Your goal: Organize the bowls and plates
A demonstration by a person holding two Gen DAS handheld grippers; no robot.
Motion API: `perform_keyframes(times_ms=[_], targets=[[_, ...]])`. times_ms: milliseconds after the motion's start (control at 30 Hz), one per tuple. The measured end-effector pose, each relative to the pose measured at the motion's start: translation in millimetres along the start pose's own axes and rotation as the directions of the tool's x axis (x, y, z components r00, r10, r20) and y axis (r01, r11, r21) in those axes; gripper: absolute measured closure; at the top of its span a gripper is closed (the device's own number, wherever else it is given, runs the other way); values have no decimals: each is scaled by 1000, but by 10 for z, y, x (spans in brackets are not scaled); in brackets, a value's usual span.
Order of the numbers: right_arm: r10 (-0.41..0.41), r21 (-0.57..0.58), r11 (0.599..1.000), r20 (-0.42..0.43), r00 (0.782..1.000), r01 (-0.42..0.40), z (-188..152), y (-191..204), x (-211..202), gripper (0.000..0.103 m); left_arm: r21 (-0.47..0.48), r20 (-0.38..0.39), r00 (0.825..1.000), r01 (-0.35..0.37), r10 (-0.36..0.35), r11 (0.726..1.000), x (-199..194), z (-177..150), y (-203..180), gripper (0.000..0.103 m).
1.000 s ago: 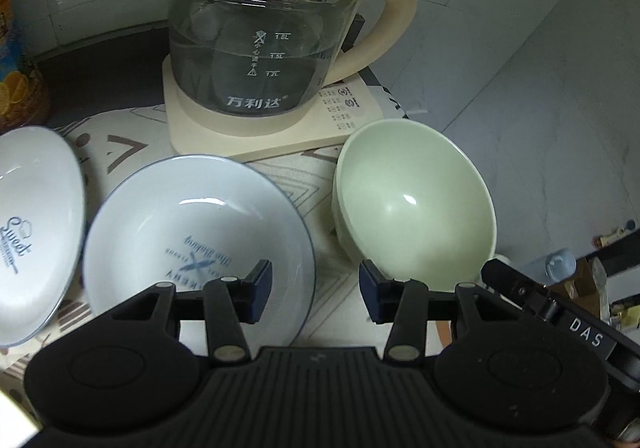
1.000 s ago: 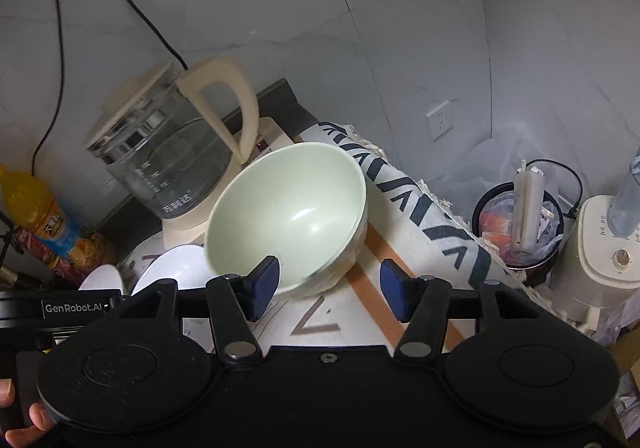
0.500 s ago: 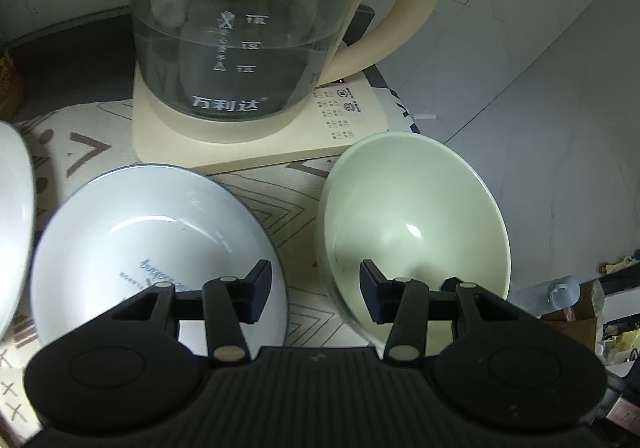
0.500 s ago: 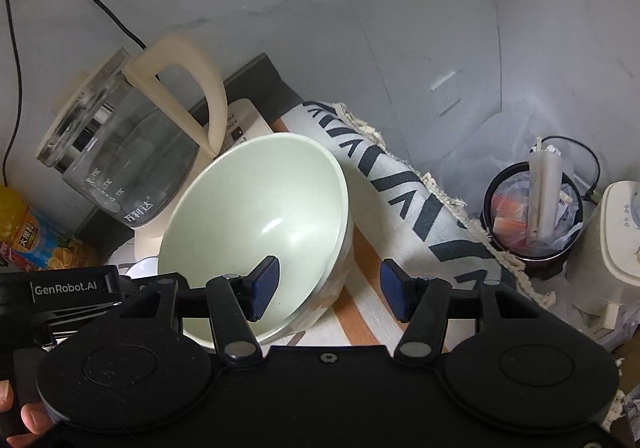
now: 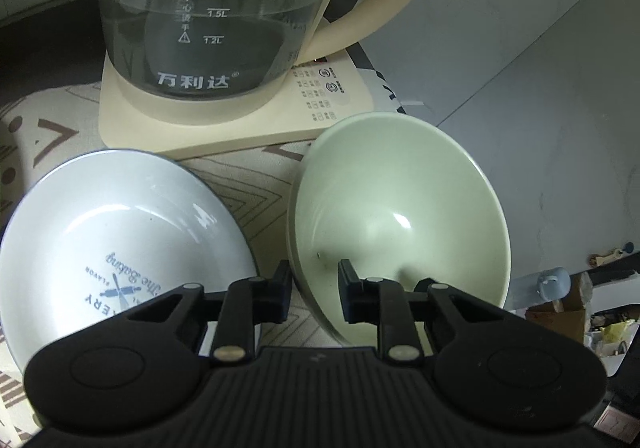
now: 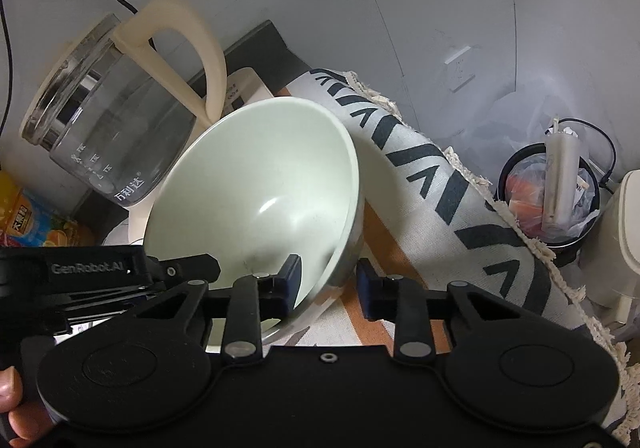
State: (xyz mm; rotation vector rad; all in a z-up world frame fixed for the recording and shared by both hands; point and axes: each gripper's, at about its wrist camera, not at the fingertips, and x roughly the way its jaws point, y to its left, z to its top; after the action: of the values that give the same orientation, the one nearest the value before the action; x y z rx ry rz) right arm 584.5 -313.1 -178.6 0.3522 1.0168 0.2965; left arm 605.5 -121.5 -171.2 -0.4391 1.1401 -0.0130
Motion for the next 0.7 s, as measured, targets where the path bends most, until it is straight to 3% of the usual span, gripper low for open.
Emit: perform_keyframes(times_ms=[700], targets=[[25, -29, 999, 129, 991, -22, -48, 330, -593, 73, 60, 123, 991, 54, -61, 997, -774, -91, -16, 80]])
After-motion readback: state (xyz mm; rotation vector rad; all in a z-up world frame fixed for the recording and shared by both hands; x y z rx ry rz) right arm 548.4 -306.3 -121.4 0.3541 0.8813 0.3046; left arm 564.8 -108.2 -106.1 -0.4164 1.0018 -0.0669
